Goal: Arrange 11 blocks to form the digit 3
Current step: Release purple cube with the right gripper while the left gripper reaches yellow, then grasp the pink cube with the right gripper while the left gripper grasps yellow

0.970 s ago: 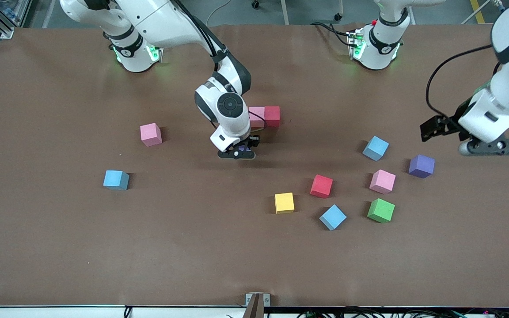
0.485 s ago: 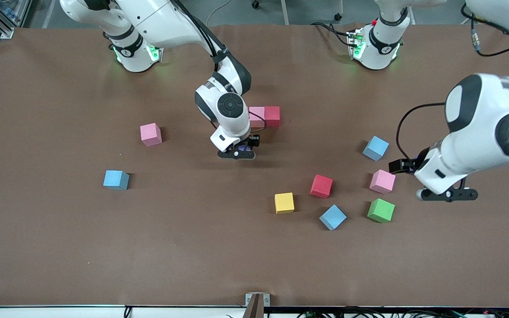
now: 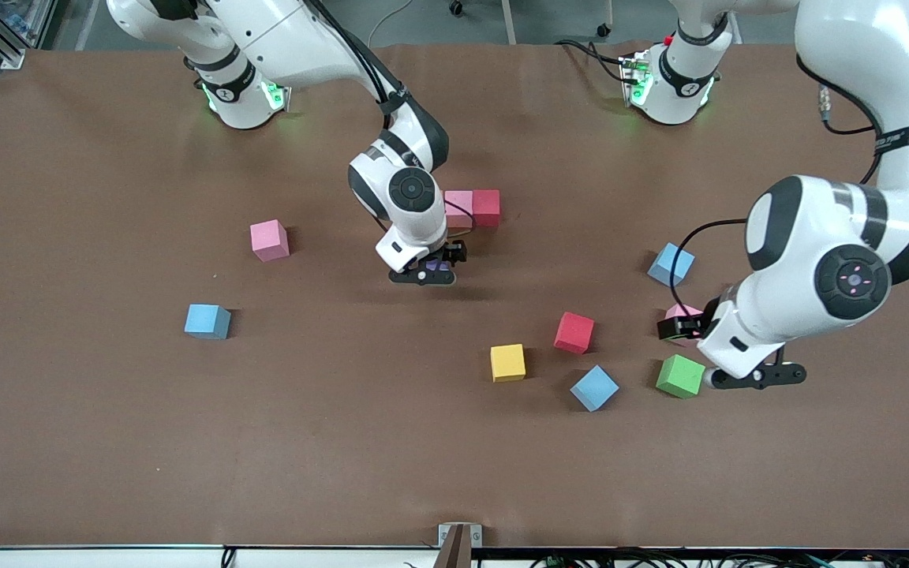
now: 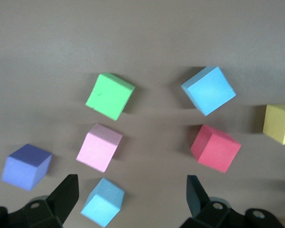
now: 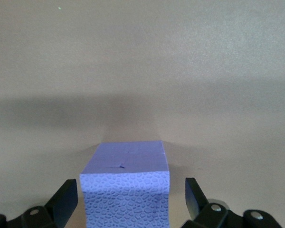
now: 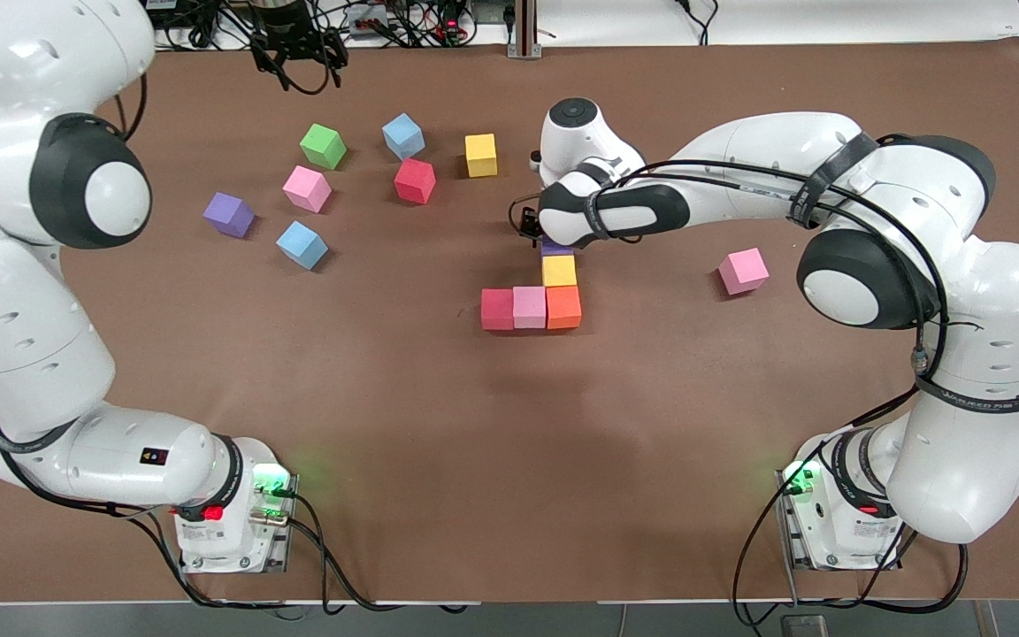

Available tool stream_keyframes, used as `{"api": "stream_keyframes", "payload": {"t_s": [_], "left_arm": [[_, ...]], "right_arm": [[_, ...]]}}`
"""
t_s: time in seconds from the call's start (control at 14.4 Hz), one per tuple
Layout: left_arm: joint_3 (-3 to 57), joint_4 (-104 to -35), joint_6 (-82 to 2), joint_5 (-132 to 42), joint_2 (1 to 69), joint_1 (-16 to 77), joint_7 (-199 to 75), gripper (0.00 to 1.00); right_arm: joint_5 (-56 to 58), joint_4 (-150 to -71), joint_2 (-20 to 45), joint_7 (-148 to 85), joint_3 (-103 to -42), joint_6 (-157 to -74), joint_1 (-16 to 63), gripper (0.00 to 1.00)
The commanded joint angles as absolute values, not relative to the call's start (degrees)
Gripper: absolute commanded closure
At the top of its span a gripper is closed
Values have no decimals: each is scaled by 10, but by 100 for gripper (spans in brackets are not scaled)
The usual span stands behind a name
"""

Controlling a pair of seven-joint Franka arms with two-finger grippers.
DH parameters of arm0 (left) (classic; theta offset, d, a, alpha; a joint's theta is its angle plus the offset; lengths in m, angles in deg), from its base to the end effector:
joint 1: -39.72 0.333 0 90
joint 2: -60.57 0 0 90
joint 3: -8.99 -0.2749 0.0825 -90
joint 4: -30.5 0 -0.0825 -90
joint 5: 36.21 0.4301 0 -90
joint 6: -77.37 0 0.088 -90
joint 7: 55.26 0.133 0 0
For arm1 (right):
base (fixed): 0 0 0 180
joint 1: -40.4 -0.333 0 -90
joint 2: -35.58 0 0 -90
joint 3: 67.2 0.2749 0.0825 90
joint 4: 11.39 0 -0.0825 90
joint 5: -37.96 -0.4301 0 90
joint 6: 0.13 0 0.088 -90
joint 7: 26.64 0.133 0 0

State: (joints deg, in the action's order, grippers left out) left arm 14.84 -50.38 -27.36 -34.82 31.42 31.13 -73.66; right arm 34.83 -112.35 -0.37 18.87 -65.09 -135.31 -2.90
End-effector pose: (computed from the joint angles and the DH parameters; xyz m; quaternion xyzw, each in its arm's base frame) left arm 0.6939 -0.1670 0.3240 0.9982 0.0362 -0.0469 0.0003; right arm 0.4665 0.4758 0.1141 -0.9992 0.0239 0.0318 0.0102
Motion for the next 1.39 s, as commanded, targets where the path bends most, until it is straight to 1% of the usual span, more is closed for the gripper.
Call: {"api": "stream_keyframes", "payload": {"t_s": [0.0, 0.14, 0.28, 0.35, 0.55, 0.69, 0.83, 0.9, 0.97, 1.11, 1.32], "left_arm": [[144, -482, -319, -350, 275, 287, -769, 0], [137, -478, -360, -336, 250, 250, -827, 0], [140, -479, -410, -333, 229, 243, -863, 0], [141, -480, -430, -333, 216, 232, -865, 0], [137, -480, -482, -334, 188, 188, -952, 0], [135, -479, -520, -331, 171, 160, -1007, 0], [136, -475, -559, -332, 151, 159, -1002, 0], [140, -458, -574, -333, 134, 156, -1006, 0], [138, -443, -575, -333, 123, 141, -1010, 0], [137, -437, -581, -334, 108, 127, -1013, 0], [137, -402, -582, -335, 79, 127, -992, 0]], "right_arm": [[349, -1122, 16, 191, -650, -1345, -31, 0], [345, -1122, 31, 190, -649, -1336, -29, 0], [345, -1128, 53, 197, -650, -1316, -25, 0], [345, -1132, 69, 200, -654, -1295, -22, 0], [346, -1146, 116, 199, -655, -1217, 31, 0], [353, -1177, 149, 196, -657, -1217, 70, 0], [356, -1205, 174, 195, -660, -1219, 111, 0], [363, -1215, 179, 185, -661, -1217, 139, 0], [374, -1230, 185, 156, -660, -1219, 160, 0], [376, -1265, 205, 103, -661, -1226, 192, 0], [376, -1368, 262, 7, -660, -1290, 226, 0]]}}
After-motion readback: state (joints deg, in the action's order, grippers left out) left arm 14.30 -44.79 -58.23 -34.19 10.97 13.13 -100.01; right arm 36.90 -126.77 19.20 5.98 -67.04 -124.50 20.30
